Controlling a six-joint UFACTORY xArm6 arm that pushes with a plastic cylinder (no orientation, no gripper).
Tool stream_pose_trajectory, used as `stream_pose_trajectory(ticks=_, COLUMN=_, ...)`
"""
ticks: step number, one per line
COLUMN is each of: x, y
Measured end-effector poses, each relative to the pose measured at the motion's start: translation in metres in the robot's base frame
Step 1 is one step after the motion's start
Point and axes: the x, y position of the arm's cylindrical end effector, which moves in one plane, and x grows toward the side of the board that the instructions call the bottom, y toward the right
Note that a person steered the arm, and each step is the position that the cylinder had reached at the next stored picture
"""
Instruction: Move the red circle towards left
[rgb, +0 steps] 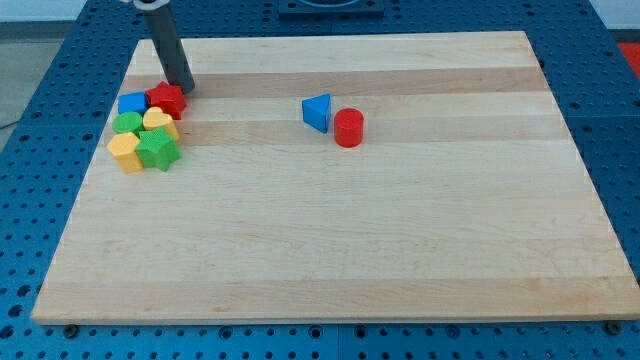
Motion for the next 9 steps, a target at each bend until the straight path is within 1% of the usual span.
stream_pose_trajectory(ticks=1, x=0.019, y=0.000)
stream_pose_trajectory(ticks=2, x=0.016, y=0.000)
stream_pose_trajectory(ticks=3, x=0.009, y=0.028)
stream_pose_trajectory(ticks=5, x=0.005, y=0.194)
stream_pose_trajectory(ticks=6, x=0.004, y=0.264)
stream_pose_trajectory(ticks=7, x=0.024, y=0.291)
stream_pose_trajectory(ticks=8, x=0.051, y=0.288)
stream_pose_trajectory(ticks=9, x=0.063, y=0.253)
